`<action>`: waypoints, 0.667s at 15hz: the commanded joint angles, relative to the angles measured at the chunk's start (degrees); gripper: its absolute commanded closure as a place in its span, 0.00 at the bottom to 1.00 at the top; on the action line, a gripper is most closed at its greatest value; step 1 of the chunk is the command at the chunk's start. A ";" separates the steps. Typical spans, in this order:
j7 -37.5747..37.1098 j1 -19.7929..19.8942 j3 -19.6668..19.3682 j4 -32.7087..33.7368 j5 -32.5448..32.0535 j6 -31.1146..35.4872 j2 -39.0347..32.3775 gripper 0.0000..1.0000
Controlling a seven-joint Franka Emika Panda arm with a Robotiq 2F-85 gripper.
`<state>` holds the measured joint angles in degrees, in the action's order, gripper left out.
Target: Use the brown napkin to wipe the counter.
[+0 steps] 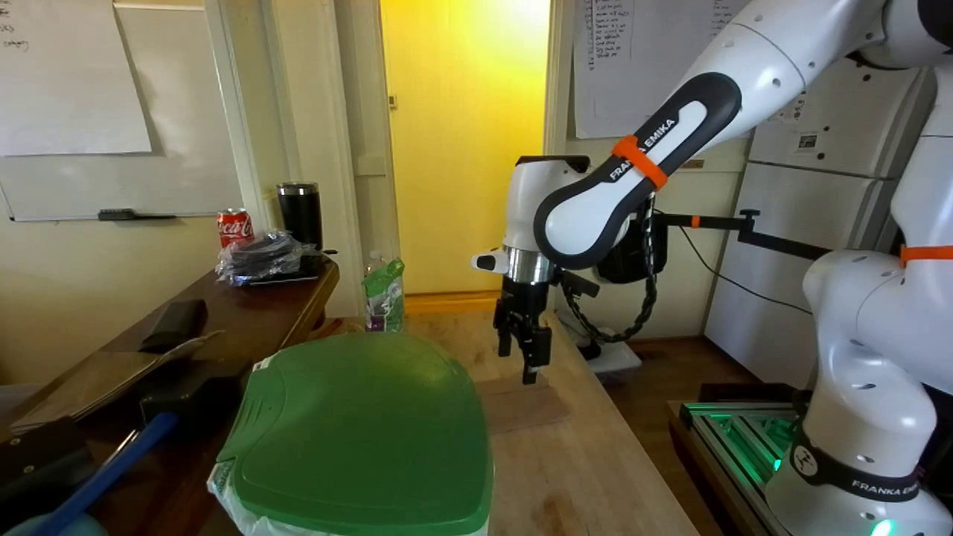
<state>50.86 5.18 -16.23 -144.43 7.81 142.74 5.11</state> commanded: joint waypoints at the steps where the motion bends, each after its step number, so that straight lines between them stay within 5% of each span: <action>1: 1.02 1.24 1.50 -2.60 1.93 5.57 -2.45 0.00; 8: 4.80 1.66 3.66 -4.11 12.36 12.87 -5.76 0.00; 10: 5.81 1.96 4.44 -3.73 14.26 14.37 -7.02 0.26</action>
<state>53.93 6.01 -13.45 -147.90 18.13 153.92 -0.04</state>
